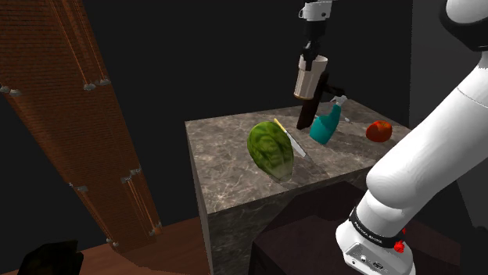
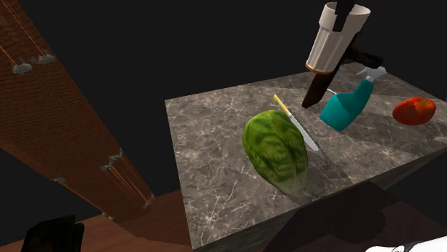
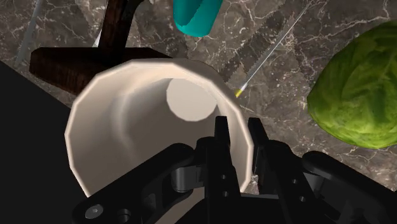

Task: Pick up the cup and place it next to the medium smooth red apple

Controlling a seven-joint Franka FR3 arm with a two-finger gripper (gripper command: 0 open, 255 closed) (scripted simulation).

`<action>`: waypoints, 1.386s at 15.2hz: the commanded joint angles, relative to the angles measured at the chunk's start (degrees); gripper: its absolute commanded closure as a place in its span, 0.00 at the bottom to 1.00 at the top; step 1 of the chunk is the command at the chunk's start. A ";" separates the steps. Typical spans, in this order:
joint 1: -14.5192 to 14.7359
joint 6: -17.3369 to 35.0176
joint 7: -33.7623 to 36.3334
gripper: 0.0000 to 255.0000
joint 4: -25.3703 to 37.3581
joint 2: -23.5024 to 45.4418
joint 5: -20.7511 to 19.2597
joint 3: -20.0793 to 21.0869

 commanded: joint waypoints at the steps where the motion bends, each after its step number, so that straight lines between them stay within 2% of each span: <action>1: -1.02 0.47 -2.49 1.00 0.35 0.51 -0.21 -1.46; 12: -7.80 3.22 -18.35 1.00 5.58 6.99 0.58 -10.55; 21: -15.14 3.57 -32.22 1.00 16.71 18.33 5.78 -16.79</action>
